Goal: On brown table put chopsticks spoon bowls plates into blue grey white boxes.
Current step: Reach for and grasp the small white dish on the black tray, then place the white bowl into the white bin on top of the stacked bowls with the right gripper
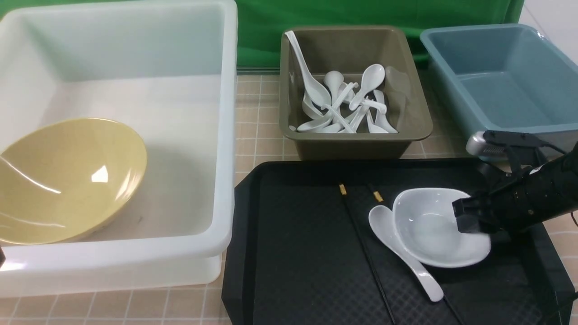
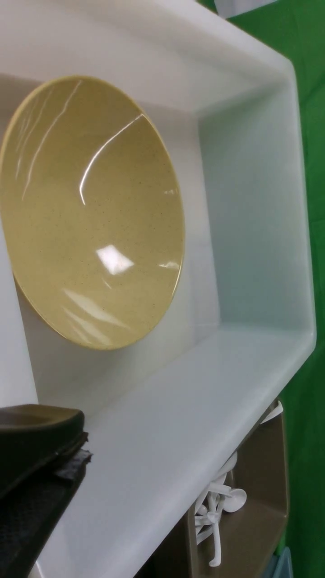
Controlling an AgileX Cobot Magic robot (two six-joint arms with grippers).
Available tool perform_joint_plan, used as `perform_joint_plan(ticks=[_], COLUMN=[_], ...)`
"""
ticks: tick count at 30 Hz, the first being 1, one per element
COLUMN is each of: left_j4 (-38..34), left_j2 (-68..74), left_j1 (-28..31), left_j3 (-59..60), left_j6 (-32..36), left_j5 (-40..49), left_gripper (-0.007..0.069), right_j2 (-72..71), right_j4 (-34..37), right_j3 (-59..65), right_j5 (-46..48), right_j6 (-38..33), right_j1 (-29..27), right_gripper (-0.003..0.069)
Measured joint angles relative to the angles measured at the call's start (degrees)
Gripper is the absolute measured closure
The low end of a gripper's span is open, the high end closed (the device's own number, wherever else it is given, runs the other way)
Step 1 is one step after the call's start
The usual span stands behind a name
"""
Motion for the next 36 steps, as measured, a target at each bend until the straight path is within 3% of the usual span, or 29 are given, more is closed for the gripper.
perform_joint_plan(ticks=[2, 5, 12, 18, 19, 22, 27, 30, 36], left_j4=[-0.05, -0.05, -0.05, -0.05, -0.05, -0.05, -0.05, -0.05, -0.05], left_j2=[0.0, 0.0, 0.0, 0.0, 0.0, 0.0, 0.0, 0.0, 0.0], left_j1=[0.0, 0.0, 0.0, 0.0, 0.0, 0.0, 0.0, 0.0, 0.0], left_j3=[0.0, 0.0, 0.0, 0.0, 0.0, 0.0, 0.0, 0.0, 0.0], left_j6=[0.0, 0.05, 0.05, 0.05, 0.05, 0.05, 0.05, 0.0, 0.0], left_j5=[0.0, 0.0, -0.02, -0.9, -0.99, -2.91, -3.92, -3.92, -3.92], left_gripper=[0.0623, 0.0623, 0.0623, 0.0623, 0.0623, 0.0623, 0.0623, 0.0623, 0.0623], right_j2=[-1.49, -7.78, -19.44, -19.58, -19.21, -9.33, 5.73, 17.47, 33.64], right_j4=[0.08, -0.15, -0.53, 4.41, 4.46, 4.81, 2.58, -8.64, -38.38], right_j3=[-0.04, -0.04, -3.59, -19.18, -19.7, -28.65, -41.97, -57.08, -83.07], right_j5=[0.74, 2.76, 5.18, 0.37, 0.07, -2.62, 0.17, 5.58, 20.35], right_j6=[-0.9, -2.1, -1.8, -4.18, -4.18, -7.23, -9.98, -6.71, 6.59], right_j1=[0.0, 0.05, 2.74, 18.98, 19.6, 29.29, 35.83, 39.01, 44.0], right_gripper=[0.0491, 0.0584, 0.0589, 0.0589, 0.0589, 0.0589, 0.0589, 0.0589, 0.0588])
